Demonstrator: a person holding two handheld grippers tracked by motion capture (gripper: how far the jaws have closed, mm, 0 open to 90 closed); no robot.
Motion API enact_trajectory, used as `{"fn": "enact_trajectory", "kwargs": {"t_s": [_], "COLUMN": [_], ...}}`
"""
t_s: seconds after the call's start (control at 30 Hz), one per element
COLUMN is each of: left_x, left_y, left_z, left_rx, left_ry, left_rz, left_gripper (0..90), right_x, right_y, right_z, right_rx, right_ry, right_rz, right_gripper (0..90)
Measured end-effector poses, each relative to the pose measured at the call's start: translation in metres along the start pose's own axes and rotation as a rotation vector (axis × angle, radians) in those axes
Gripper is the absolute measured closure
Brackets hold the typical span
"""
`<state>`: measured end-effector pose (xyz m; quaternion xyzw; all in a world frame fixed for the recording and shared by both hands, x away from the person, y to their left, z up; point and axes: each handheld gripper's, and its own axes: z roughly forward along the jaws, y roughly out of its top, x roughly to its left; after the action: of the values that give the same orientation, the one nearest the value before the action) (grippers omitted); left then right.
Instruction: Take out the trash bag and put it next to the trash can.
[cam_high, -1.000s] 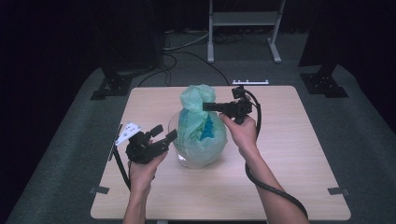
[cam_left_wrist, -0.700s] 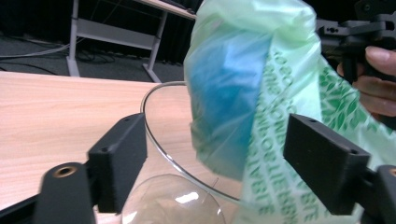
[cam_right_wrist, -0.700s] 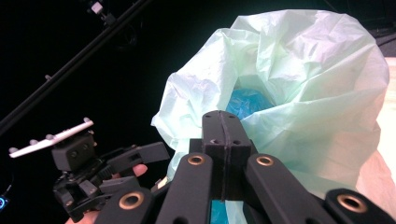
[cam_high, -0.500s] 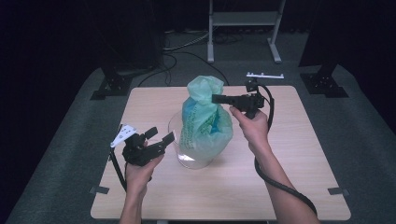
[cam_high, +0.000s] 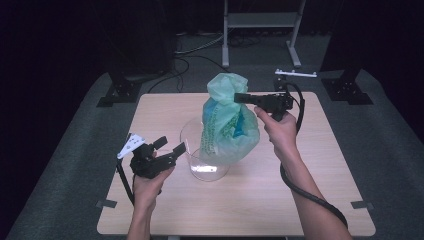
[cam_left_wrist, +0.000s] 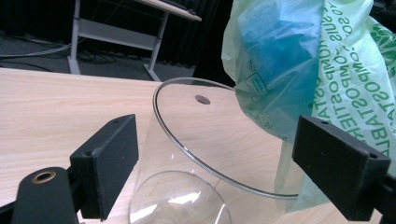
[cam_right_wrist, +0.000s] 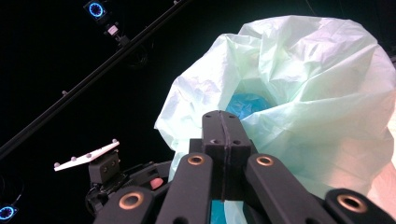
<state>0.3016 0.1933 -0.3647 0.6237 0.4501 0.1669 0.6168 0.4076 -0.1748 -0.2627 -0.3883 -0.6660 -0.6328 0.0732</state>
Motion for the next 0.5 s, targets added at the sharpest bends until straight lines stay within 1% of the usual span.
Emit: {"fn": "enact_trajectory", "kwargs": {"t_s": [0.17, 0.5], "left_x": [0.001, -0.001], "left_y": [0.0, 0.0], "left_z": [0.0, 0.002], "left_rx": [-0.003, 0.004], "left_ry": [0.006, 0.003], "left_rz": [-0.008, -0.005], "left_gripper": [11.5, 11.0], "right_x": [0.001, 0.001], "right_y": [0.003, 0.009], "right_z": [-0.006, -0.028], "right_rx": [-0.005, -0.036], "right_ry": [-0.006, -0.026], "right_rz": [-0.005, -0.01], "right_gripper": [90.0, 90.0]}}
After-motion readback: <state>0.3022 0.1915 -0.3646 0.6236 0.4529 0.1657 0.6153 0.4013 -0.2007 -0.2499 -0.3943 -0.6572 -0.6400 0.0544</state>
